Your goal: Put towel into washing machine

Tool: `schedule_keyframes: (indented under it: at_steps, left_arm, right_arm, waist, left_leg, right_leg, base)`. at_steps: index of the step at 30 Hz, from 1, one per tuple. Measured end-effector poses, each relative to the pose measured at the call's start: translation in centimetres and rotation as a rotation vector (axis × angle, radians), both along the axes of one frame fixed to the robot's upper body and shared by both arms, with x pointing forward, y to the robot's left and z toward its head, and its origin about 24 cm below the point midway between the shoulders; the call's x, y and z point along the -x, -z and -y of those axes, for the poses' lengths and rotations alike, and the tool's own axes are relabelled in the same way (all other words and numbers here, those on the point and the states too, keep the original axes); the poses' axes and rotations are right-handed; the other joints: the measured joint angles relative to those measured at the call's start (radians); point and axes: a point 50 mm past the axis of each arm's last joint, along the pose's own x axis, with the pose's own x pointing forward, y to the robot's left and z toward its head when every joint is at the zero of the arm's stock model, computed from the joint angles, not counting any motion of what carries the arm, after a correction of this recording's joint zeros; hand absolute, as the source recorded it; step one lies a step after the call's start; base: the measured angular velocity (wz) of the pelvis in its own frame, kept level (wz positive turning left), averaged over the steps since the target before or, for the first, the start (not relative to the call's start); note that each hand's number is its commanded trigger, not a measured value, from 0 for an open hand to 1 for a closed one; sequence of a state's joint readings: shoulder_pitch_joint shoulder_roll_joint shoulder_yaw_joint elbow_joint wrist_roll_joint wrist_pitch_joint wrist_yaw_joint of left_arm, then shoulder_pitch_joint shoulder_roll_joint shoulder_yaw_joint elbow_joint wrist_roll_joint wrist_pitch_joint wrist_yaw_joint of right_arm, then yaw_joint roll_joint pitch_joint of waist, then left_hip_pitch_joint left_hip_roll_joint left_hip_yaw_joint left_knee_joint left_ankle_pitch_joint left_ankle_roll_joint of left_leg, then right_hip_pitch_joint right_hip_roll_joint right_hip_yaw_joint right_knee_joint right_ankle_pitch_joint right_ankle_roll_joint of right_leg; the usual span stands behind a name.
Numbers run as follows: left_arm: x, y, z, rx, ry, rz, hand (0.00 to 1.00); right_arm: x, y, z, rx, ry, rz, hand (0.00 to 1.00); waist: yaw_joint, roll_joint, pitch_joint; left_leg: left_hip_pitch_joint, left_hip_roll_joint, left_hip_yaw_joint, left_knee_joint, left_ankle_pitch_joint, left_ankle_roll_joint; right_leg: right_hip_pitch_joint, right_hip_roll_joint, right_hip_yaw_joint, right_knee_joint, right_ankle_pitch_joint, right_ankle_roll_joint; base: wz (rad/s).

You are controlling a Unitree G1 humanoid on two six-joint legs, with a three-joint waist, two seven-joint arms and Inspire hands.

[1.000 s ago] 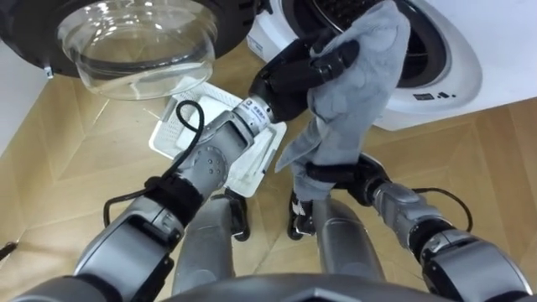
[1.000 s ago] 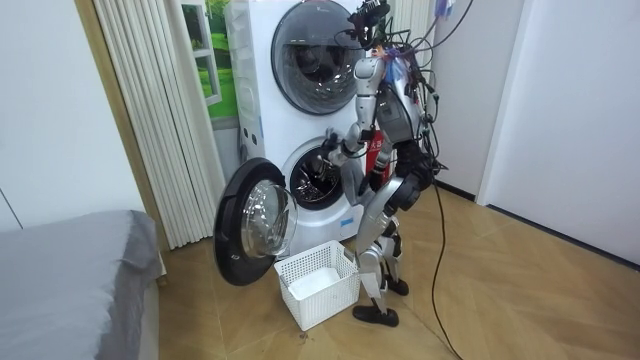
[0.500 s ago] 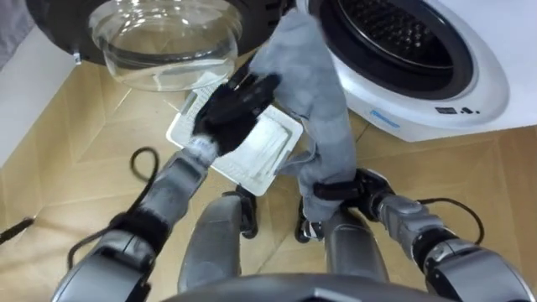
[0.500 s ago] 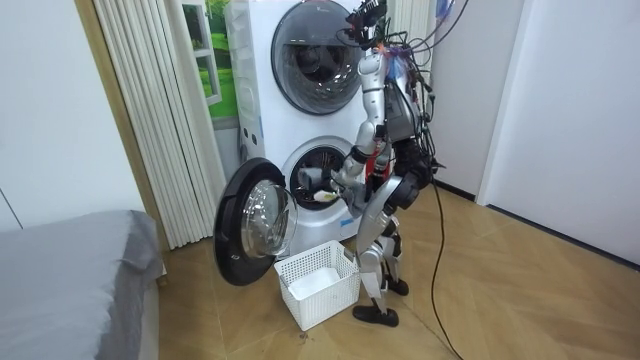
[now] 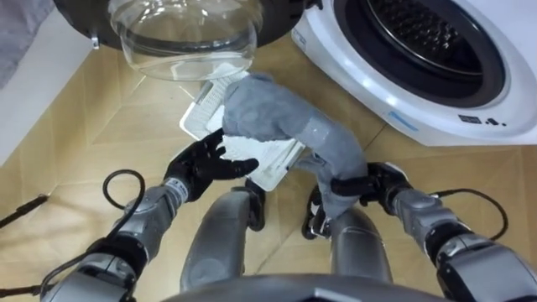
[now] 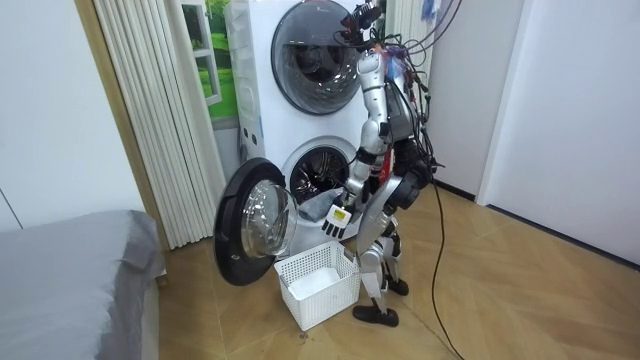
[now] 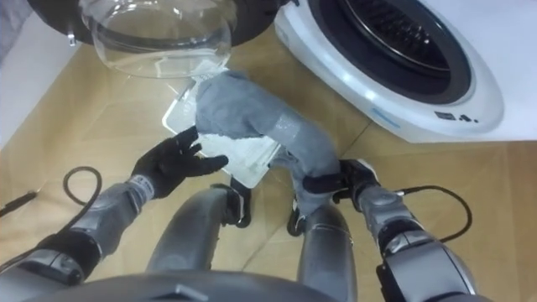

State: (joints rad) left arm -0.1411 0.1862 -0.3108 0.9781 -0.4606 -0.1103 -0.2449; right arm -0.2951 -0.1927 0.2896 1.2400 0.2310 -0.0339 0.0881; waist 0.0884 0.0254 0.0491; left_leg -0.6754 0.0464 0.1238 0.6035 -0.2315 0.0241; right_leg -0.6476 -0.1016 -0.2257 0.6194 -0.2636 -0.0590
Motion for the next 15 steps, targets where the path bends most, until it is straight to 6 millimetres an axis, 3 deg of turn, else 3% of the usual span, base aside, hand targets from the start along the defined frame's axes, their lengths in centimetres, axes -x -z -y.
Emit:
schedule_keyframes:
  at_steps: [4, 15]
  left_arm:
    - [1.2, 0.8, -0.7, -0.070, -0.022, -0.044, 0.00]
    - [2.4, 1.3, -1.2, -0.153, -0.048, -0.070, 0.00]
  right_arm:
    - [-0.4, -0.4, 0.9, 0.030, 0.084, 0.032, 1.00]
    - [-2.5, -2.2, 2.5, 0.128, 0.267, 0.152, 1.00]
  waist:
    - [-0.007, -0.014, -0.0008]
    - [-0.005, -0.030, -0.0044]
  left_leg:
    - [0.001, -0.015, 0.005, 0.000, 0.006, 0.009]
    - [-0.013, -0.019, 0.003, -0.010, 0.009, 0.015]
  right_leg:
    - [-0.008, -0.020, 0.002, 0.025, -0.009, 0.004]
    - [-0.018, -0.022, -0.001, 0.020, -0.001, 0.010]
  base:
    - [0.06]
    - [0.01]
